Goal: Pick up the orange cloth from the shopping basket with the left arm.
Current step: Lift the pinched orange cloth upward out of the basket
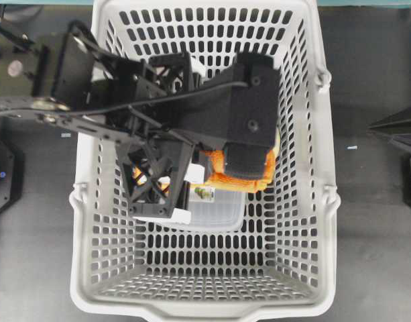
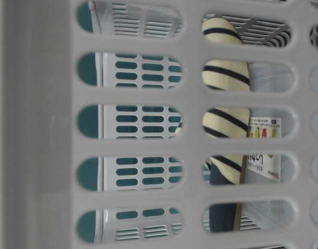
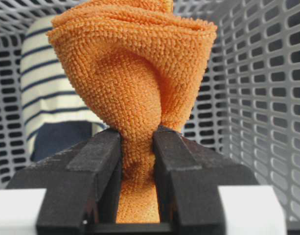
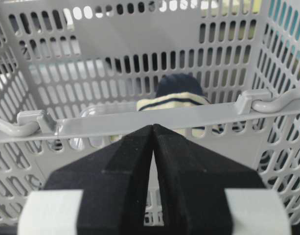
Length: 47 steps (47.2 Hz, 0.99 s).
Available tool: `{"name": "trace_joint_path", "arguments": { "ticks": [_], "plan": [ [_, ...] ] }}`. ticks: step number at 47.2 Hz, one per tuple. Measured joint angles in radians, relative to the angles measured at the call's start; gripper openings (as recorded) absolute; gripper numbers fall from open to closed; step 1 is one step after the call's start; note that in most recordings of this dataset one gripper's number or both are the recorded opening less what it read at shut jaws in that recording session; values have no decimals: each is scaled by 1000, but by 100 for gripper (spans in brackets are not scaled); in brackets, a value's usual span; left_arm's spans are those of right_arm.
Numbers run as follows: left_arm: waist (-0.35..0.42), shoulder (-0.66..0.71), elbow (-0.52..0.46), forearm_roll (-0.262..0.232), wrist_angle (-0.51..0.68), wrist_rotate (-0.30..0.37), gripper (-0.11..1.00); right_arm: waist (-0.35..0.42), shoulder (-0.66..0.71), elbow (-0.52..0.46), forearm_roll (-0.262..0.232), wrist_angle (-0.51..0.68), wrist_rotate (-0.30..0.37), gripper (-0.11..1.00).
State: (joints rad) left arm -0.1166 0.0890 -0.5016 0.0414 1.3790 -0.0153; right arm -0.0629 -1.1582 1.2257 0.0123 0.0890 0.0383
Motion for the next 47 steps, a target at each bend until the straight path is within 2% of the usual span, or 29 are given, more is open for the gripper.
{"name": "trace_joint_path", "arguments": {
  "ticks": [12,47],
  "plan": [
    [0,43,-75,0,80,-3,16,0,-2,0,0,2,14,0],
    [14,43,-64,0,86,-2,16,0,-3,0,0,0,18,0]
  ]
}}
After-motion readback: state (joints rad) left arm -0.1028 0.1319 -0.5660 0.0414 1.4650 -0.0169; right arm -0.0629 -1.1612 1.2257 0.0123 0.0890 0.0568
